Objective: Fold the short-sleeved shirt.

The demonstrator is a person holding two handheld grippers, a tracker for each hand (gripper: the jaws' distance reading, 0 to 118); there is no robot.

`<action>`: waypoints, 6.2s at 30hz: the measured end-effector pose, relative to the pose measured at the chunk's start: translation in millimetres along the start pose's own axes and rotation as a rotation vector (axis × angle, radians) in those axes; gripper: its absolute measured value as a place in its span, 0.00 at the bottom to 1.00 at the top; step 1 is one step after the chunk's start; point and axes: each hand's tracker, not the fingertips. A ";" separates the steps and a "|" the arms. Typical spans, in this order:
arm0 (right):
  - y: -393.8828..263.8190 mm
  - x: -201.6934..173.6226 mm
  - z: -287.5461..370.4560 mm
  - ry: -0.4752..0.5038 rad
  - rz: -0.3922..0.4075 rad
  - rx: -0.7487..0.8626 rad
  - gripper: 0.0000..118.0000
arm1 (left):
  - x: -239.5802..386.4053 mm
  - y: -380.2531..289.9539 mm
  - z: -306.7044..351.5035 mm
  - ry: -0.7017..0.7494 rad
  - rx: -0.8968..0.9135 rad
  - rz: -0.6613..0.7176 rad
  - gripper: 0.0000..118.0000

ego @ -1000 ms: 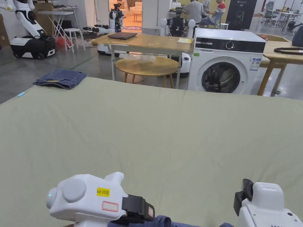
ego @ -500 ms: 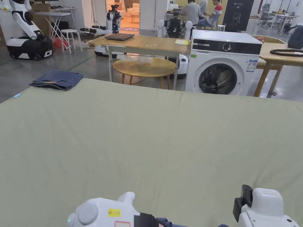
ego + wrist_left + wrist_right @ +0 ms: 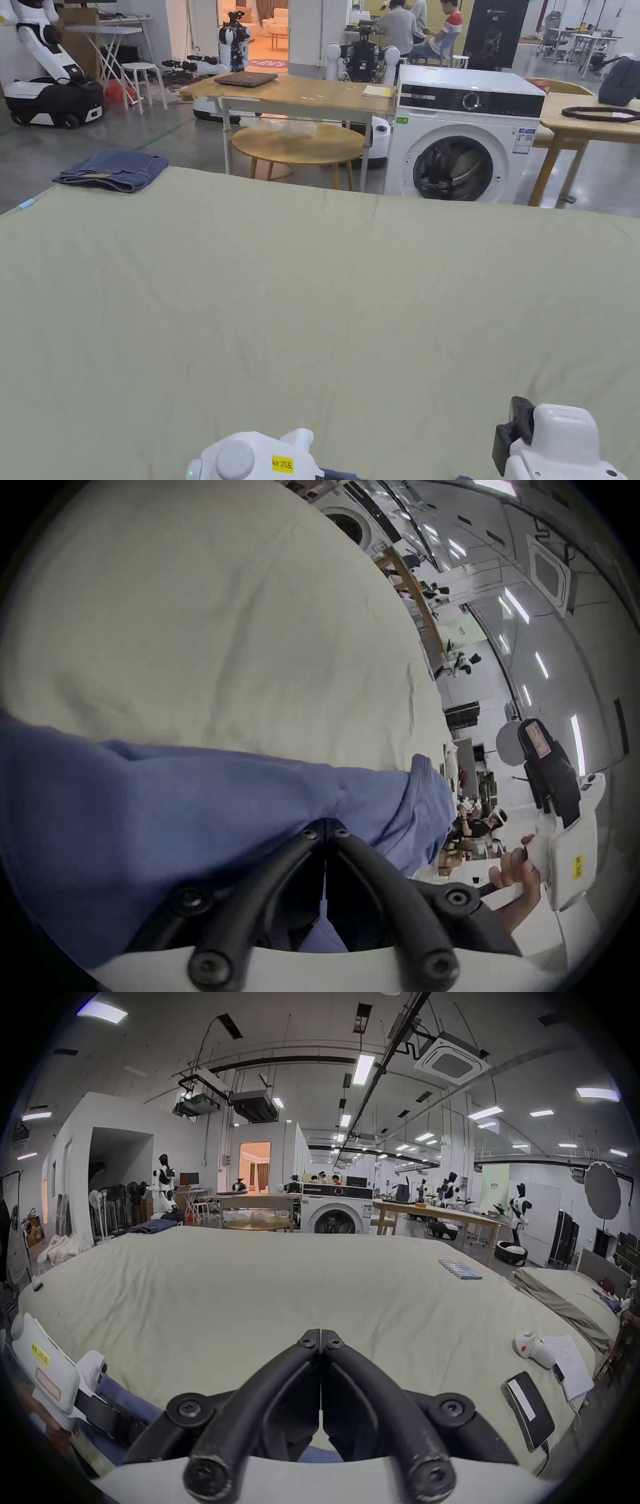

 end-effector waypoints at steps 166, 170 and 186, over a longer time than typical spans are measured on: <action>-92.5 -86.6 0.7 0.254 0.055 -0.382 0.00 | -3.6 -31.4 189.1 0.582 0.955 -0.420 0.00; -94.2 -83.1 -6.6 0.245 0.013 -0.377 0.00 | -35.4 -43.8 187.1 0.465 0.766 -0.280 0.04; -89.5 -77.1 -7.8 0.257 0.017 -0.396 0.00 | -79.3 -2.6 117.6 -0.112 0.076 -0.053 0.77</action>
